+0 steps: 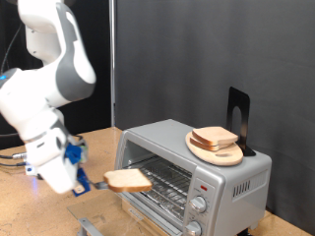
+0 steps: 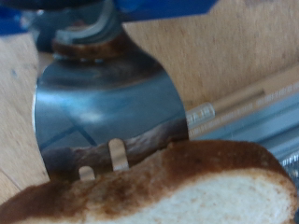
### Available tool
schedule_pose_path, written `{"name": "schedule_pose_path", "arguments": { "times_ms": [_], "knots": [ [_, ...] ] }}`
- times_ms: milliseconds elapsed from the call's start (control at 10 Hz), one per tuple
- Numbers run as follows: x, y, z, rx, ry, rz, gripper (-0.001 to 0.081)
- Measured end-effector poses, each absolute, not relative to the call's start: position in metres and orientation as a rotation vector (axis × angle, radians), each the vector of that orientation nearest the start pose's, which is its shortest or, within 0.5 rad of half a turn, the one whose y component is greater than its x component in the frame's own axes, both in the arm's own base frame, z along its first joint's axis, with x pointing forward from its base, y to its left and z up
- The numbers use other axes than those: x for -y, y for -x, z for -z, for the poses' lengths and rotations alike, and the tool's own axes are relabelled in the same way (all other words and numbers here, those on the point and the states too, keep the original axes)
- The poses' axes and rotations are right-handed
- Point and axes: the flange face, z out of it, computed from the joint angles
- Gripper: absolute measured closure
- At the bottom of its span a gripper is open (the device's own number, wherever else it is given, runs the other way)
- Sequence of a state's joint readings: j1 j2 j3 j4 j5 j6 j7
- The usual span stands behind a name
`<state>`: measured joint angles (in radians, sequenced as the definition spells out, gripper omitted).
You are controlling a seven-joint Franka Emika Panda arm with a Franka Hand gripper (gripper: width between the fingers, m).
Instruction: Make a piece of toast with the oven
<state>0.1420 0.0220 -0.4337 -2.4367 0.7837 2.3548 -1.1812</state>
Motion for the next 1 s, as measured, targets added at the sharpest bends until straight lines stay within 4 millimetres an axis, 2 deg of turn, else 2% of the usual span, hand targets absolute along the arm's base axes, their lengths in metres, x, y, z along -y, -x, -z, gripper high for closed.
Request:
{"name": "schedule_pose_path", "arguments": {
  "times_ms": [300,1000],
  "knots": [
    [0.087,-0.458,-0.283,0.438,2.639,0.369,0.0474],
    [0.009,-0.43,-0.279,0.475,2.659,0.327,0.0474]
  ]
}}
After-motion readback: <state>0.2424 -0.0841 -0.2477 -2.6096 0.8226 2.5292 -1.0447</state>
